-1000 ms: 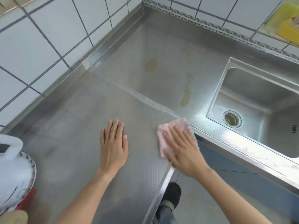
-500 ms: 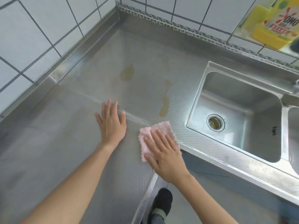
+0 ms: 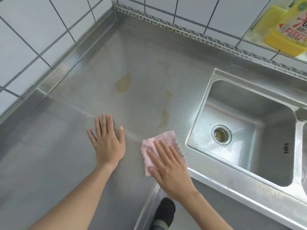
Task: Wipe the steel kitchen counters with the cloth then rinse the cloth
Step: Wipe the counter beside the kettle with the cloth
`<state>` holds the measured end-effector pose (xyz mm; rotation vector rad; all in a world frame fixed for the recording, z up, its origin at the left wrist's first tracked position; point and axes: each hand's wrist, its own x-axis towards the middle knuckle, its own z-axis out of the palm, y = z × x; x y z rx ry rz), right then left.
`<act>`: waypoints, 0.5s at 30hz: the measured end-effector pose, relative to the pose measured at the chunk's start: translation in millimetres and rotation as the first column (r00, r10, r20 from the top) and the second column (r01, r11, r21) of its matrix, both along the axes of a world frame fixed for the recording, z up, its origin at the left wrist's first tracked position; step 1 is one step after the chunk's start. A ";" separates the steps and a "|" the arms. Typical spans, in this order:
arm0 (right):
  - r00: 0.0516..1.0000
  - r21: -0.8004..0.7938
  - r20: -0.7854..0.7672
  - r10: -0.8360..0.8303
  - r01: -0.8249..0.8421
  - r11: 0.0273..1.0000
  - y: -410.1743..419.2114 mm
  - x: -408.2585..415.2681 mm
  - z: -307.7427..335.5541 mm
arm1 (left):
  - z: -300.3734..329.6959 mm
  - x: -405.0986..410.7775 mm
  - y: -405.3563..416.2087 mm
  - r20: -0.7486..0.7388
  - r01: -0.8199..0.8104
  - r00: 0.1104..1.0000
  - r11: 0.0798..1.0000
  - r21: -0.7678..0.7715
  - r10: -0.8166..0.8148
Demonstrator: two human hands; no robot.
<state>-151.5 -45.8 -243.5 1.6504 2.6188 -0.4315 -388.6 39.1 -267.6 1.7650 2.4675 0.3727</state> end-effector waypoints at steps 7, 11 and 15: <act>0.947 -0.010 0.039 -0.319 0.319 0.948 84.4 37.4 4.9 | 0.9 0.9 -0.2 -0.021 -0.009 1.000 1.000 0.004 0.009; 0.951 -0.011 -0.004 -0.308 0.308 0.951 104.7 -18.3 0.8 | 0.7 2.2 0.4 -0.033 -0.013 0.999 1.000 0.019 0.013; 0.990 0.015 -0.110 -0.093 0.095 0.995 54.9 -39.3 -4.9 | 2.8 2.1 0.4 -0.028 -0.017 0.999 1.000 0.009 0.017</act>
